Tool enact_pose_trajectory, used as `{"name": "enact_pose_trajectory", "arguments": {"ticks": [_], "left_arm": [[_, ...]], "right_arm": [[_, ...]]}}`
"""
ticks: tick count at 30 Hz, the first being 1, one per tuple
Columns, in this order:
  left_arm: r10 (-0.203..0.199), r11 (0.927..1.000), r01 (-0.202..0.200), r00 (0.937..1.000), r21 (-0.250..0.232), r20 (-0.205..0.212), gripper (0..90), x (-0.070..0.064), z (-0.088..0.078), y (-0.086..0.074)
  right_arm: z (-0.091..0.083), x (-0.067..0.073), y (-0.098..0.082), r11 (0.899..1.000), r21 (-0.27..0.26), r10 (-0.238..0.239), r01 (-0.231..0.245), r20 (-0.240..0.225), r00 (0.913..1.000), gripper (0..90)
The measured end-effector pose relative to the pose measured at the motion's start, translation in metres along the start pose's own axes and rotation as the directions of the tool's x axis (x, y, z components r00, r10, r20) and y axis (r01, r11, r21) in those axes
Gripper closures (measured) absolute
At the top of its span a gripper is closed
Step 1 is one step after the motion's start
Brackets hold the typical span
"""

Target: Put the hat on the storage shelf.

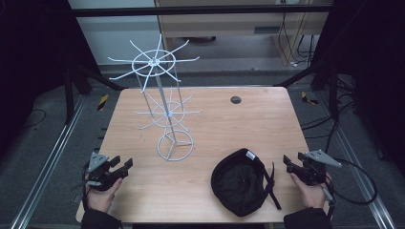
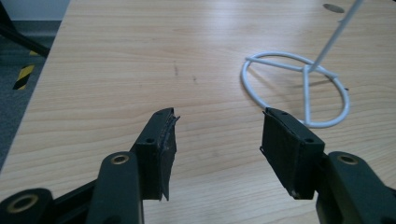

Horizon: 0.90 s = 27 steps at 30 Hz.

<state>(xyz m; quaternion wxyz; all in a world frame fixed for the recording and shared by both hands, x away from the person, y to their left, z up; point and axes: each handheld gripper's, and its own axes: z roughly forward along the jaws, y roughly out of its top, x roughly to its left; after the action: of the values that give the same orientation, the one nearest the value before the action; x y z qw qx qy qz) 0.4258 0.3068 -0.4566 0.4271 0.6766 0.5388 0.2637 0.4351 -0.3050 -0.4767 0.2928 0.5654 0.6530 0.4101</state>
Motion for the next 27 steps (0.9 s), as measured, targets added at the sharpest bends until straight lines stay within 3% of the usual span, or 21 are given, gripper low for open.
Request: {"name": "enact_pose_trajectory", "arguments": {"ticks": [7, 11, 15, 24, 27], "left_arm": [[0.025, 0.9996, -0.024, 0.9992, -0.016, 0.032, 44.8, -0.021, 0.0, 0.003], [0.031, 0.9994, -0.031, 0.9982, -0.014, 0.052, 44.6, -0.03, 0.0, 0.005], [0.034, 0.9994, -0.033, 0.9966, -0.014, 0.075, 44.8, -0.039, 0.003, 0.009], [0.105, 0.9945, -0.104, 0.9852, -0.015, 0.136, 46.6, -0.074, 0.01, 0.014], [0.122, 0.9926, -0.121, 0.9773, -0.017, 0.173, 47.1, -0.087, 0.011, 0.016]], "right_arm": [[-0.006, 0.012, 0.007, 0.999, -0.006, -0.035, 0.035, -0.047, 0.9983, 43.8], [-0.009, 0.017, 0.018, 0.997, -0.012, -0.077, 0.077, -0.059, 0.9953, 44.7], [-0.011, 0.019, 0.028, 0.997, -0.013, -0.078, 0.077, -0.092, 0.9927, 49.0], [-0.013, 0.035, 0.046, 0.995, -0.035, -0.101, 0.097, -0.156, 0.9825, 55.0], [-0.012, 0.045, 0.049, 0.994, -0.037, -0.11, 0.105, -0.186, 0.9764, 56.3]]}}
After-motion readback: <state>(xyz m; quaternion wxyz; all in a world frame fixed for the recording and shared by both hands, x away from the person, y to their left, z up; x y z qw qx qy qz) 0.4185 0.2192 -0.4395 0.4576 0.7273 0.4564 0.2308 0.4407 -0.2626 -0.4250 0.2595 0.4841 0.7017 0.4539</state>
